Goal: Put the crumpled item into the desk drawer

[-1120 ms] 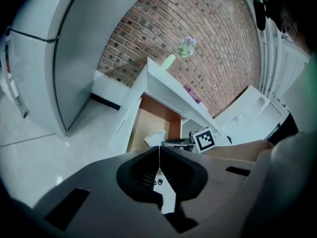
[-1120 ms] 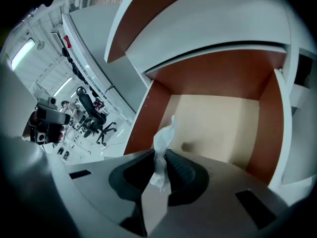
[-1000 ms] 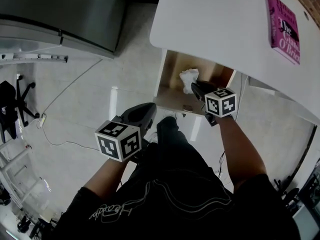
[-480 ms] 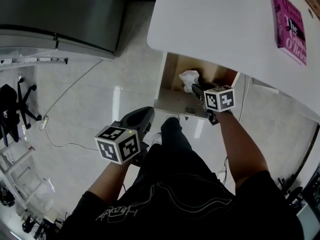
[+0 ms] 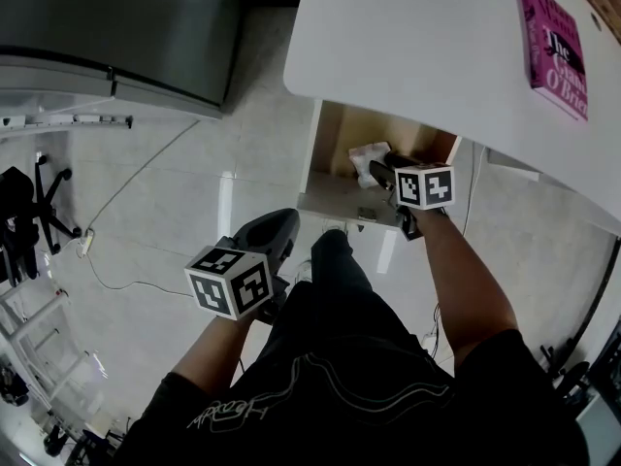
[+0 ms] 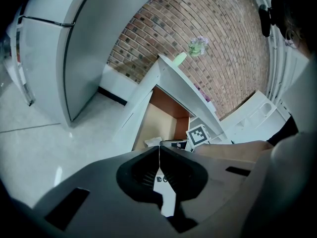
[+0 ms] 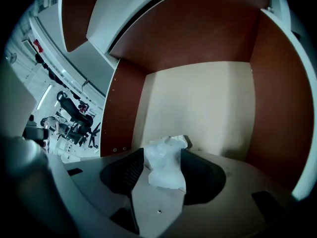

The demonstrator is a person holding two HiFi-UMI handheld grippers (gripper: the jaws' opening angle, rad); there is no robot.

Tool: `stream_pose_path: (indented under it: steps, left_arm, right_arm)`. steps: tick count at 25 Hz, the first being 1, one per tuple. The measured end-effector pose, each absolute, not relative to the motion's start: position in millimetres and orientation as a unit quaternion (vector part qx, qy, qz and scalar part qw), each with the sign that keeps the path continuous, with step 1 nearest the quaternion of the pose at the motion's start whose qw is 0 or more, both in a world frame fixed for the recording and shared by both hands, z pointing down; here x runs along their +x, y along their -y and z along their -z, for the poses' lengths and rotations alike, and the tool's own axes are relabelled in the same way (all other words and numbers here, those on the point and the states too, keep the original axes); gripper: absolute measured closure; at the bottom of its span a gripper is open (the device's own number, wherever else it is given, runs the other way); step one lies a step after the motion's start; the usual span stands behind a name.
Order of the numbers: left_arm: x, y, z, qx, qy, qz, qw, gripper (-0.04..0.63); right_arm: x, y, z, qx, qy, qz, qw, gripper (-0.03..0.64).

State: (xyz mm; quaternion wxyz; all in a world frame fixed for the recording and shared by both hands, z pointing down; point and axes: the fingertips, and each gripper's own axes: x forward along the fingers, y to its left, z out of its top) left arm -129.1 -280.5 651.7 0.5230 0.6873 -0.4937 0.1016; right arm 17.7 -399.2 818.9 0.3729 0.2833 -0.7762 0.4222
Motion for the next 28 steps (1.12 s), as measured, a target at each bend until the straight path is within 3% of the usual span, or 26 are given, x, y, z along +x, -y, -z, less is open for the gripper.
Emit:
stream_pose_path:
  steps: [9, 12, 17, 23, 28]
  left_arm:
    - [-127, 272, -608, 0.708, 0.486, -0.097, 0.504, 0.573]
    - [-122, 268, -582, 0.722, 0.476, -0.099, 0.492, 0.573]
    - [-110, 254, -521, 0.757, 0.449, -0.100, 0.464, 0.574]
    - [-90, 229, -436, 0.789, 0.424, -0.094, 0.434, 0.574]
    - [-73, 205, -352, 0.833, 0.395, -0.064, 0.384, 0.574]
  right_arm:
    - [26, 394, -721, 0.299, 0.811, -0.408, 0.294, 0.398]
    - [28, 383, -665, 0.296, 0.832, -0.391, 0.258, 0.432]
    - [31, 354, -558, 0.304, 0.862, -0.349, 0.206, 0.490]
    - [32, 286, -447, 0.269, 0.897, -0.312, 0.162, 0.501]
    - [35, 228, -353, 0.227, 0.923, -0.301, 0.079, 0.533]
